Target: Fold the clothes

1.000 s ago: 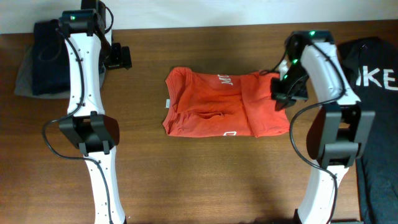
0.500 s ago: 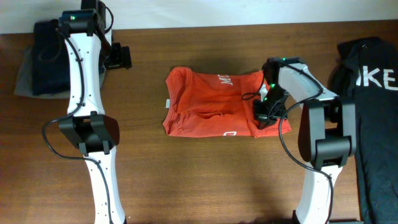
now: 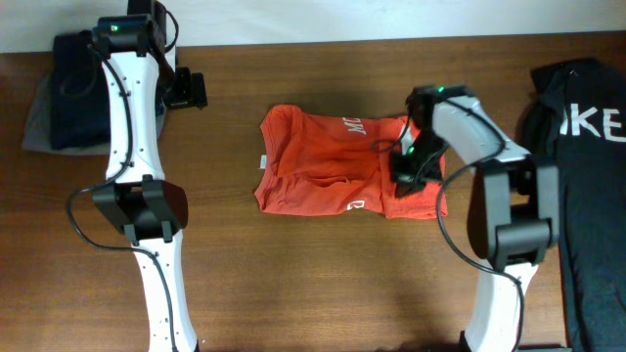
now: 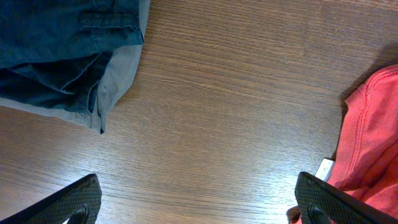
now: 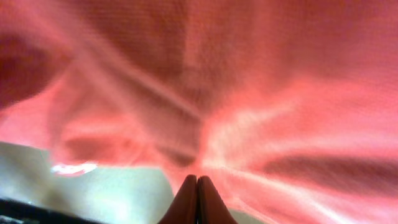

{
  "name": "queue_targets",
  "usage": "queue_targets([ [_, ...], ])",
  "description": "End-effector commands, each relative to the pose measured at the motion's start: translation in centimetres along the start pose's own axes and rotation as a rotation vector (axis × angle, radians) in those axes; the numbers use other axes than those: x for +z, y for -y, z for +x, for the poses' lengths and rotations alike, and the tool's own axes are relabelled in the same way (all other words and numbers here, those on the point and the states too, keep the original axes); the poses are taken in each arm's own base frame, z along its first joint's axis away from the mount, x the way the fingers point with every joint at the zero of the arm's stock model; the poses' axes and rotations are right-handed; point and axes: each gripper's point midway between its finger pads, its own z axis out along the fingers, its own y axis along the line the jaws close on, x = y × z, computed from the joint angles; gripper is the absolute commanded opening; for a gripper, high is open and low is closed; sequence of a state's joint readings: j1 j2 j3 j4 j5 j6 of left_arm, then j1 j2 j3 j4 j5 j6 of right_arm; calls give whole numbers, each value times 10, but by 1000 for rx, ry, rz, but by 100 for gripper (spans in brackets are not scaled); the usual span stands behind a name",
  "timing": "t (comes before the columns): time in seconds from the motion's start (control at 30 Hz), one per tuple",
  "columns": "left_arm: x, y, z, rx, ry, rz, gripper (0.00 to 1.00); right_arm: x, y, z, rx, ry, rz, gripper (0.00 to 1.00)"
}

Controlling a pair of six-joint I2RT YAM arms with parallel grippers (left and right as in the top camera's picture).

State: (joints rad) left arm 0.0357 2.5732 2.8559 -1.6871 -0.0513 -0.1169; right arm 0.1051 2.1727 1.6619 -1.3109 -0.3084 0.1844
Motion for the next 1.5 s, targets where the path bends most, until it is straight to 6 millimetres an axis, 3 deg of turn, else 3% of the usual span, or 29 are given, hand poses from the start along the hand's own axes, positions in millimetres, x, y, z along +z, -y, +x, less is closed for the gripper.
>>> queue_targets([
  [0.0, -11, 2, -2, 5, 24, 14, 99, -68, 13, -15, 27, 184, 13, 4],
  [0.1, -11, 2, -2, 5, 24, 14, 99, -83, 23, -25, 53, 231, -5, 4],
  [0.23, -11, 2, -2, 5, 24, 14, 99, -85, 29, -39, 48, 279, -12, 8],
  [0.73, -11, 3, -2, 7, 25, 15, 99, -31, 44, -85, 12, 296, 4, 4],
  [0.9, -11, 3, -2, 8, 25, 14, 99, -22, 55, -89, 24, 284, 49, 4],
  [1.17, -11, 3, -2, 7, 25, 14, 99, -7, 82, -92, 81, 252, 75, 4],
  [1.23, -11, 3, -2, 7, 25, 14, 99, -1, 99, -96, 110, 248, 98, 4],
  [1.47, -11, 3, -2, 7, 25, 15, 99, -9, 136, -104, 178, 292, 131, 4],
])
